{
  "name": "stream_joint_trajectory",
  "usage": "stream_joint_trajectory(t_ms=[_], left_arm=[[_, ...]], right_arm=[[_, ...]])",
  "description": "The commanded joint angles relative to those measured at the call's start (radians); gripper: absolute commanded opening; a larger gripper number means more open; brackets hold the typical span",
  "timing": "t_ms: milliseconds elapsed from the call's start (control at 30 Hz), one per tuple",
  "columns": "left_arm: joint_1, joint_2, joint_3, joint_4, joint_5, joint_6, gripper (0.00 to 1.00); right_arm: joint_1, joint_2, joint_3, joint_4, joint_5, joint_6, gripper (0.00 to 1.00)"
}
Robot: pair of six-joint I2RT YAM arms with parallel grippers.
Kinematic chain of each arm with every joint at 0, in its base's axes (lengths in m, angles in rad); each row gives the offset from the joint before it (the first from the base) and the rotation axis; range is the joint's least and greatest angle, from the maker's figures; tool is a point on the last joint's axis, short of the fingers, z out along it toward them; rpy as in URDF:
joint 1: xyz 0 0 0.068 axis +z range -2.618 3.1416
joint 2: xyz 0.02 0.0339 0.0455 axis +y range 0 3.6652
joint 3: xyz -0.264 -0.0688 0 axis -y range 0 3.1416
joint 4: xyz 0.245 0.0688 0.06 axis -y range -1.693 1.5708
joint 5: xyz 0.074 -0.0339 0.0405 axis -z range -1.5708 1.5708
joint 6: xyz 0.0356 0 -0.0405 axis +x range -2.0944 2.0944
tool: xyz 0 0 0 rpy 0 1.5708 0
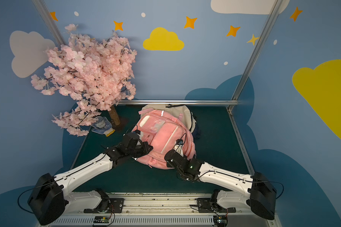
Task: Zip up the backpack
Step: Zip the zipper on the backpack.
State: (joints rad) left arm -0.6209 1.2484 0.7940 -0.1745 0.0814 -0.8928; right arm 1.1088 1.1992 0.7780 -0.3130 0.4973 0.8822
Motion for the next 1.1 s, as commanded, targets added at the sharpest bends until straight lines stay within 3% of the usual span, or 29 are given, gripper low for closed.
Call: stream_joint_trajectory(t_ms=[0,67,267,400,633,867,1067], left_arm=[[0.066,0.001,0.038,-0.069,-0.053,0.055,0.03],[0.072,-0.013,0.033,-0.081,-0.052,0.042,0.11],[0.072,-0.193,-0.092,-0.141,-0.091,-0.059,0.53],[0.072,-0.366,-0.236,-0.116,-0.056,-0.165,0.66],[0.023,-0.377,-0.374,0.079,0.027,-0.312,0.68],[0.008,-0.351,-0.443,0.256,0.059,-0.383,0.55],[0.007,-0.336,-0.435,0.217,0.048,-0.364,0.37]], right_arm=[[-0.009,0.003,-0.012,0.058,-0.016,-0.100,0.00],[0.010,0.035,0.001,0.125,-0.064,-0.120,0.00],[0.109,0.184,0.102,0.160,-0.088,-0.156,0.00],[0.165,0.272,0.149,0.169,-0.108,-0.165,0.00],[0.204,0.327,0.183,0.194,-0.143,-0.195,0.00],[0.235,0.382,0.204,0.226,-0.174,-0.233,0.00],[0.240,0.400,0.211,0.232,-0.185,-0.236,0.00]])
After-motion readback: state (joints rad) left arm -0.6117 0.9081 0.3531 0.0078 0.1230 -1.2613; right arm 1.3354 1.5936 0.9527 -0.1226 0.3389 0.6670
